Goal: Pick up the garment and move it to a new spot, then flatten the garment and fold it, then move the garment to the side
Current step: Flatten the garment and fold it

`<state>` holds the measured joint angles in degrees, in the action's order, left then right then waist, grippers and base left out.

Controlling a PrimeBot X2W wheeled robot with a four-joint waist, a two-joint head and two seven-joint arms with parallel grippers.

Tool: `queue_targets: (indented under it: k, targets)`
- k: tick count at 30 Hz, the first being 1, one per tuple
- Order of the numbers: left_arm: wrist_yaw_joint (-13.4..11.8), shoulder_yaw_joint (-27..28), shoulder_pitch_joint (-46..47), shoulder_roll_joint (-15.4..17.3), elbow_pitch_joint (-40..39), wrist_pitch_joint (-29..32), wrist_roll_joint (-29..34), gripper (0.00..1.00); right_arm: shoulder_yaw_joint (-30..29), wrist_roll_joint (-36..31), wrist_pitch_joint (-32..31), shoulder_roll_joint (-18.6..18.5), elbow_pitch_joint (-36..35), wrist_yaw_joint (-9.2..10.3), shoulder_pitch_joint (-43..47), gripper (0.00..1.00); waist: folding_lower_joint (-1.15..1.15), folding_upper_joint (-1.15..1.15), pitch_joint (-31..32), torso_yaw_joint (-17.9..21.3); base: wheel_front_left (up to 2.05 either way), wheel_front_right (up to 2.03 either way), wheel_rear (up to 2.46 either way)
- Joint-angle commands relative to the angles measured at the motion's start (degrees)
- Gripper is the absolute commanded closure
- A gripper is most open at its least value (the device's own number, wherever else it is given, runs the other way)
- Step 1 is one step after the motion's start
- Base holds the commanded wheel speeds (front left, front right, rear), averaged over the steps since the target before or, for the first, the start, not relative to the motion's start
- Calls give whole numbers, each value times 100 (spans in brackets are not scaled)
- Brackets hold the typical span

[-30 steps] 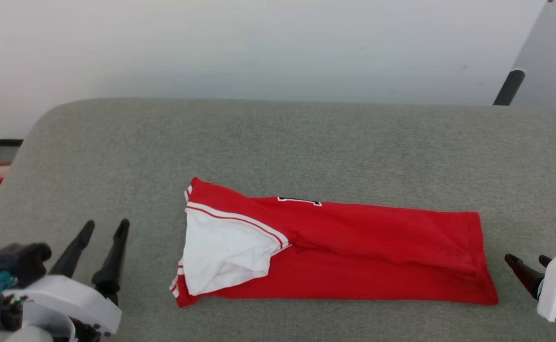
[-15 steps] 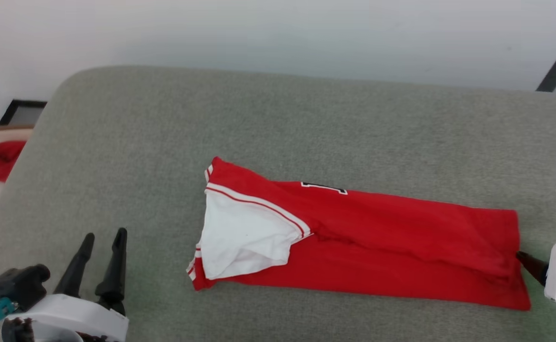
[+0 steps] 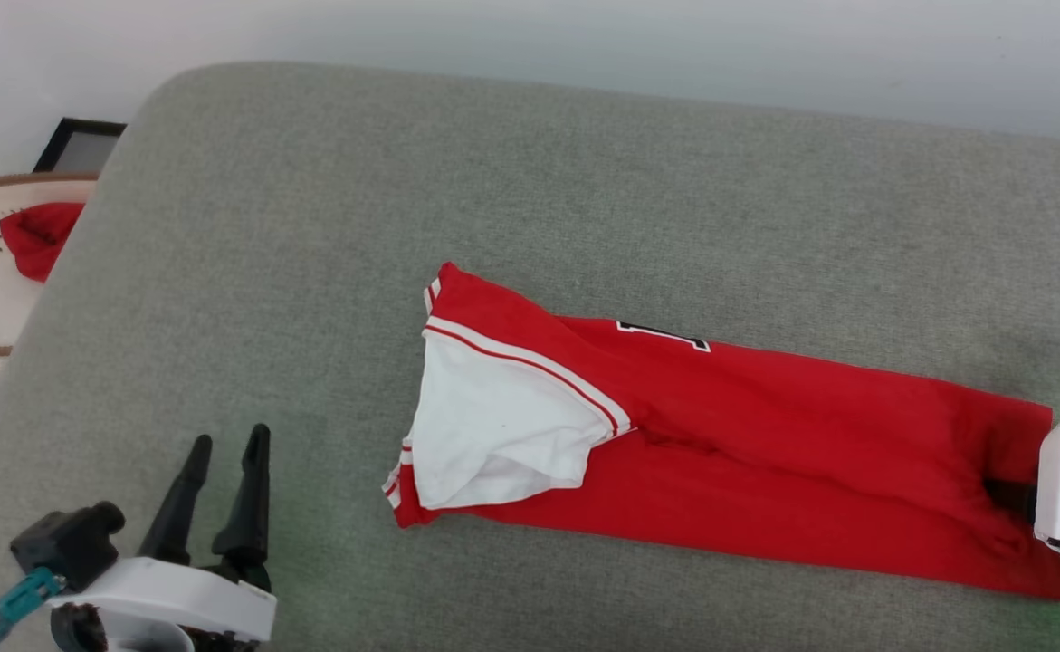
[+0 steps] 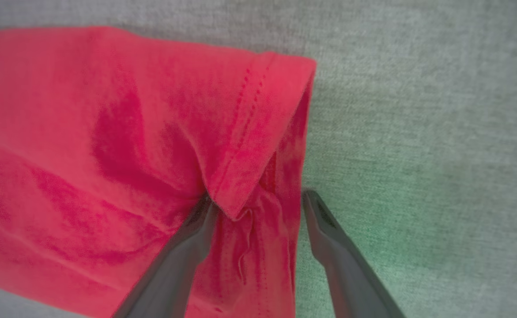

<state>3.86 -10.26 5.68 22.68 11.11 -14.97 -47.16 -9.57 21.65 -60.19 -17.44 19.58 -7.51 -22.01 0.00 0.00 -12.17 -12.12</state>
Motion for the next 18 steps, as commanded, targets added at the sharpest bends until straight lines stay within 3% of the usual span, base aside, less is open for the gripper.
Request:
queue_targets:
  k: [1,2,5,18]
  targets:
    - [31,22,33,-25,16,-22,45,0,116,-12,-43,131,248,4,138,41,0,0,-40,-40,0,0,0]
    - [66,37,41,-73,39,-22,41,0,218,-3,-78,106,300,4,122,100,0,0,-53,-49,0,0,0]
    - [132,108,69,-190,108,-22,87,0,437,175,-142,-1,381,4,114,100,0,0,-75,-66,0,0,0]
    - [309,447,-47,-433,224,-22,255,0,425,426,286,-690,660,12,-325,100,0,0,34,35,0,0,0]
